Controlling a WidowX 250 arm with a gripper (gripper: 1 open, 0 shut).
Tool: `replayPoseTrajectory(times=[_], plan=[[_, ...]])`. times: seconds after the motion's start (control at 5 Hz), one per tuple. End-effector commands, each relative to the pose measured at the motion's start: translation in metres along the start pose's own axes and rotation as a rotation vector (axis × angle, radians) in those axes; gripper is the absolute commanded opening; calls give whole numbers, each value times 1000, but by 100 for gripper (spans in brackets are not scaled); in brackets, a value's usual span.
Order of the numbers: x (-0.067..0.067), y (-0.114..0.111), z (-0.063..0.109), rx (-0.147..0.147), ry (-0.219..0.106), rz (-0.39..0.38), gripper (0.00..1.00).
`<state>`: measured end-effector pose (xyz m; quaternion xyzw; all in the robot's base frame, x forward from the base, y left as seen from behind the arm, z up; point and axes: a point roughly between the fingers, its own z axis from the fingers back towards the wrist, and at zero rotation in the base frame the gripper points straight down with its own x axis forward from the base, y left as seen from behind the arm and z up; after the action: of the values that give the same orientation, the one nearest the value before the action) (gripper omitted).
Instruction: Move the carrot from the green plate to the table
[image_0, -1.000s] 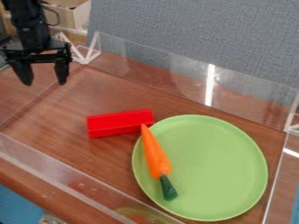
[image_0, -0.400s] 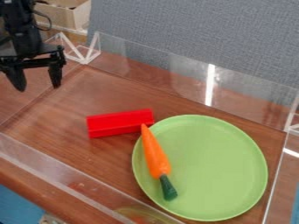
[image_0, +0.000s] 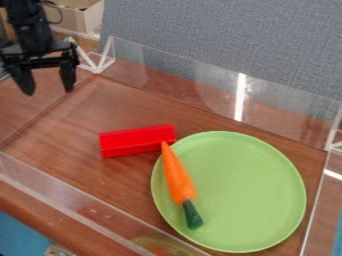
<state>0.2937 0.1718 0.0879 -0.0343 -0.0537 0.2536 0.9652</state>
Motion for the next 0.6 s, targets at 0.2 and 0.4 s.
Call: replayPoseTrajectory(times=[0.2,0.4], plan=[[10,-13,12,39,-91,33,100],[11,3,5,51,-79,20,100]])
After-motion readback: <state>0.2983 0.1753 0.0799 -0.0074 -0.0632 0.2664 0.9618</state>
